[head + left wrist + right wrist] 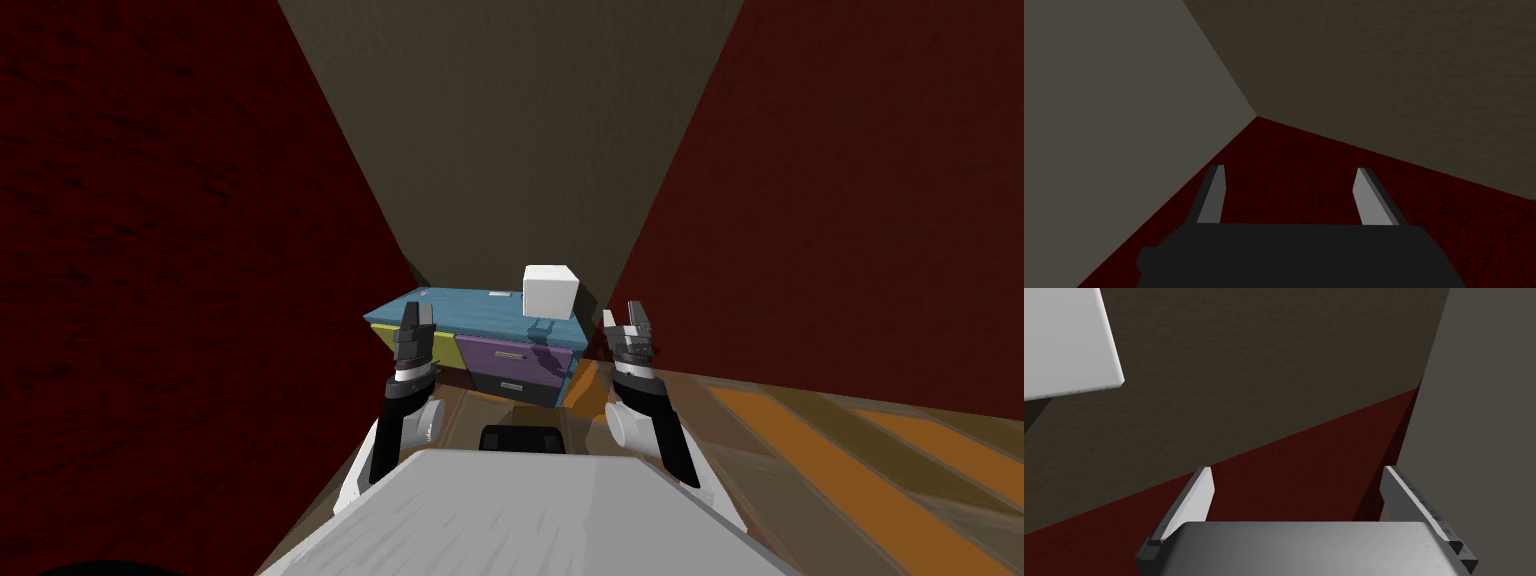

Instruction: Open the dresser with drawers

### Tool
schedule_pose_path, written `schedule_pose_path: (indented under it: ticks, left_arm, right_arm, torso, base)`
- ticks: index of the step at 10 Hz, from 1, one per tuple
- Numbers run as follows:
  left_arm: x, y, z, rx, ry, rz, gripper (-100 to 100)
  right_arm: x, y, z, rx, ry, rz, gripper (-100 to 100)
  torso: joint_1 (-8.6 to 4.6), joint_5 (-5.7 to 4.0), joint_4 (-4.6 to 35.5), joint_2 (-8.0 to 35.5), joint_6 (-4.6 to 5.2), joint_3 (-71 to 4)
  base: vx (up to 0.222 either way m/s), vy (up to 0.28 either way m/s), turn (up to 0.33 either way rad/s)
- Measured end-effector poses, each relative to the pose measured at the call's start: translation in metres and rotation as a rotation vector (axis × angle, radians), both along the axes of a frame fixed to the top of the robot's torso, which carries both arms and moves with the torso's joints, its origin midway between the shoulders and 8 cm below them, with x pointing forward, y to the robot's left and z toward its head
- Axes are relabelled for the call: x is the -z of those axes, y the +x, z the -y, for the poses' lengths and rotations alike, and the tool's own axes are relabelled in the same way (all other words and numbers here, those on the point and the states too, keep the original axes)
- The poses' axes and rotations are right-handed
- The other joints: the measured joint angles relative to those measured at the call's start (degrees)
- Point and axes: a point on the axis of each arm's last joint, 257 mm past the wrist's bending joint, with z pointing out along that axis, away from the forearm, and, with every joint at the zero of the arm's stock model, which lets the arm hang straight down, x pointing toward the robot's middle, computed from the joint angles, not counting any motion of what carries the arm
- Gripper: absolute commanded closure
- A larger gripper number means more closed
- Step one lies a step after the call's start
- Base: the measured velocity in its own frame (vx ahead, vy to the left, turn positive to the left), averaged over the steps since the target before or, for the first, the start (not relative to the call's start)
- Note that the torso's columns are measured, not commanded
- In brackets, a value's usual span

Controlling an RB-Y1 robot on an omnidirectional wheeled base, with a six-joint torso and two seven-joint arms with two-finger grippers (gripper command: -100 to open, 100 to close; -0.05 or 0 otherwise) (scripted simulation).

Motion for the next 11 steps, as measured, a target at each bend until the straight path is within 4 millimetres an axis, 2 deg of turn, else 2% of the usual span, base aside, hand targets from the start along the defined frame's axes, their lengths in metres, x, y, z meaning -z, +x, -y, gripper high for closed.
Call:
schedule_pose_path:
  ticks: [2,9,10,11]
  left_arm:
    - [0.0000,0.0000,0.0000,0.000,0.000,0.000,0]
    - [-0.0001,-0.0001,0.0000,0.000,0.000,0.000,0]
    - [-0.0001,-0.0001,0.0000,0.000,0.000,0.000,-100]
    - [0.0026,0.0019,0.0017,0.007,0.014,-0.008,-100]
  right_arm:
    - [0.0000,0.0000,0.0000,0.000,0.000,0.000,0]
    - [-0.0002,-0.0001,0.0000,0.000,0.000,0.000,0]
    - [-0.0002,-0.0001,0.0000,0.000,0.000,0.000,0]
    - [0.0000,0.0000,0.0000,0.000,0.000,0.000,0]
  torso:
    - [0.00,0.00,6.0,6.0,0.00,-12.0]
    - [0.00,0.00,35.4,35.4,0.00,-70.7]
    - [0.00,0.00,39.6,39.6,0.00,-79.2]
    - [0.01,0.01,41.5,41.5,0.00,-83.1]
  base:
    - [0.000,0.000,0.000]
    - [0.000,0.000,0.000]
    - [0.008,-0.002,-0.008]
    - [0.005,-0.004,-0.014]
